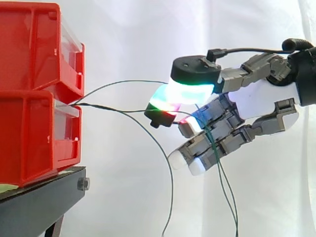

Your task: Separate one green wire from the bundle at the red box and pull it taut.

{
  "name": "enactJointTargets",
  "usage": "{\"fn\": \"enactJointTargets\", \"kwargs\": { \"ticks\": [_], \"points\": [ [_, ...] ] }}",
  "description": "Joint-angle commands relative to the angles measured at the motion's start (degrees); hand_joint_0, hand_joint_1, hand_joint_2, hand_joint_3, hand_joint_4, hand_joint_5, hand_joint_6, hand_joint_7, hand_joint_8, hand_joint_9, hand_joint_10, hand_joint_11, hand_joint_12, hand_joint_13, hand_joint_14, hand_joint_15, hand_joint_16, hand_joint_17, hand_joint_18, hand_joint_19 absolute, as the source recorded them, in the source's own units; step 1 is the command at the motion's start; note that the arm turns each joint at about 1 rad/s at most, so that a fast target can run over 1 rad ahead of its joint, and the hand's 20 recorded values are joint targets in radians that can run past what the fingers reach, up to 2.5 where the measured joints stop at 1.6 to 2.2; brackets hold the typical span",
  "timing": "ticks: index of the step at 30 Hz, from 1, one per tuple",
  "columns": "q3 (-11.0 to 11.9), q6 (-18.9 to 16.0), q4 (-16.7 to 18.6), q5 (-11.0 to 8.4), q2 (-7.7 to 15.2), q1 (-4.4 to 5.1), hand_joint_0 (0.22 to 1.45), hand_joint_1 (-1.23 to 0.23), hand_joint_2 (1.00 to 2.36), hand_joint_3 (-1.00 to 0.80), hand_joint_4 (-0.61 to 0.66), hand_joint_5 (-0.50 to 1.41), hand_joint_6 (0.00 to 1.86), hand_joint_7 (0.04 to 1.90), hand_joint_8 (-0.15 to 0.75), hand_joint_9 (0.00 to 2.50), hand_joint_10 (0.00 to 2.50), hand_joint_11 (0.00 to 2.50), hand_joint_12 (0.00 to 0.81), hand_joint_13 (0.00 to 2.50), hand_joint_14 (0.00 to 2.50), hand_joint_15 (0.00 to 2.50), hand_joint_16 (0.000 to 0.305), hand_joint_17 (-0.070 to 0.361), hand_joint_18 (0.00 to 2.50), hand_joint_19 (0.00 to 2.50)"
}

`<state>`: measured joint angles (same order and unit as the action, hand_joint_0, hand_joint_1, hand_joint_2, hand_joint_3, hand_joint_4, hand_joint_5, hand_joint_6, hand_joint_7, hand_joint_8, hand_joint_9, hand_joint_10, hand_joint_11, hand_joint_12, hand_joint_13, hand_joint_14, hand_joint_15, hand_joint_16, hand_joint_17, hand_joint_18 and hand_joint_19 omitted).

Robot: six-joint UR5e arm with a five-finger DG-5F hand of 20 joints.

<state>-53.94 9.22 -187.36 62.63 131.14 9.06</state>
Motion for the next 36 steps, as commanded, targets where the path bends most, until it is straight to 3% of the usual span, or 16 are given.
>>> {"fn": "enactJointTargets", "kwargs": {
  "ticks": [1, 3, 6, 7, 11, 14, 22, 30, 36],
  "points": [
    [0.07, 0.18, -0.02, 0.04, 0.0, -0.01, 0.67, -0.97, 1.0, -0.5, 0.0, -0.15, 0.83, 1.06, 0.211, 0.93, 0.02, 0.99, 0.362, 0.58, 0.02, 0.44, 0.044, 0.098, 0.49, 0.41],
    [0.24, 0.18, -0.02, 0.04, 0.0, -0.01, 0.68, -0.98, 1.0, -0.5, 0.02, -0.16, 0.83, 1.04, 0.21, 0.92, 0.02, 0.99, 0.363, 0.58, 0.02, 0.43, 0.044, 0.099, 0.49, 0.4],
    [0.33, 0.18, -0.46, 0.04, 0.0, -0.01, 0.58, -0.94, 1.0, -0.5, 0.03, -0.15, 0.83, 1.02, 0.209, 0.95, 0.02, 1.01, 0.362, 0.58, 0.02, 0.44, 0.045, 0.101, 0.49, 0.41],
    [0.33, 0.18, -0.55, 0.04, 0.0, -0.01, 0.49, -0.78, 1.0, -0.5, 0.03, -0.15, 0.83, 1.0, 0.231, 0.98, 0.02, 1.0, 0.384, 0.6, 0.02, 0.44, 0.049, 0.111, 0.48, 0.43],
    [0.33, 0.18, -0.64, 0.04, 0.0, -0.01, 0.51, -0.56, 1.0, -0.5, -0.01, -0.12, 0.77, 1.09, 0.216, 1.04, 0.02, 0.91, 0.378, 0.59, 0.02, 0.42, 0.049, 0.109, 0.44, 0.42],
    [0.33, 0.18, -0.64, 0.04, 0.0, -0.01, 0.58, -0.59, 1.0, -0.5, -0.03, -0.11, 0.79, 1.14, 0.192, 1.05, 0.02, 0.94, 0.363, 0.61, 0.02, 0.44, 0.044, 0.1, 0.43, 0.45],
    [0.33, 0.09, -0.99, -0.23, 0.09, -0.01, 0.6, -0.72, 1.01, -0.41, -0.02, -0.12, 0.8, 1.12, 0.203, 1.05, 0.02, 0.95, 0.361, 0.63, 0.02, 0.45, 0.044, 0.099, 0.46, 0.45],
    [0.24, -1.75, -4.85, -0.76, 0.09, -0.01, 0.6, -0.72, 1.0, -0.44, 0.01, -0.12, 0.8, 1.07, 0.208, 1.05, 0.02, 0.95, 0.361, 0.63, 0.02, 0.45, 0.044, 0.099, 0.47, 0.45],
    [0.24, -3.6, -7.93, -2.78, 0.09, -0.01, 0.46, -0.65, 1.0, -0.5, 0.02, -0.14, 0.74, 1.03, 0.261, 1.03, 0.02, 0.98, 0.403, 0.65, 0.02, 0.46, 0.054, 0.122, 0.49, 0.43]
  ]
}}
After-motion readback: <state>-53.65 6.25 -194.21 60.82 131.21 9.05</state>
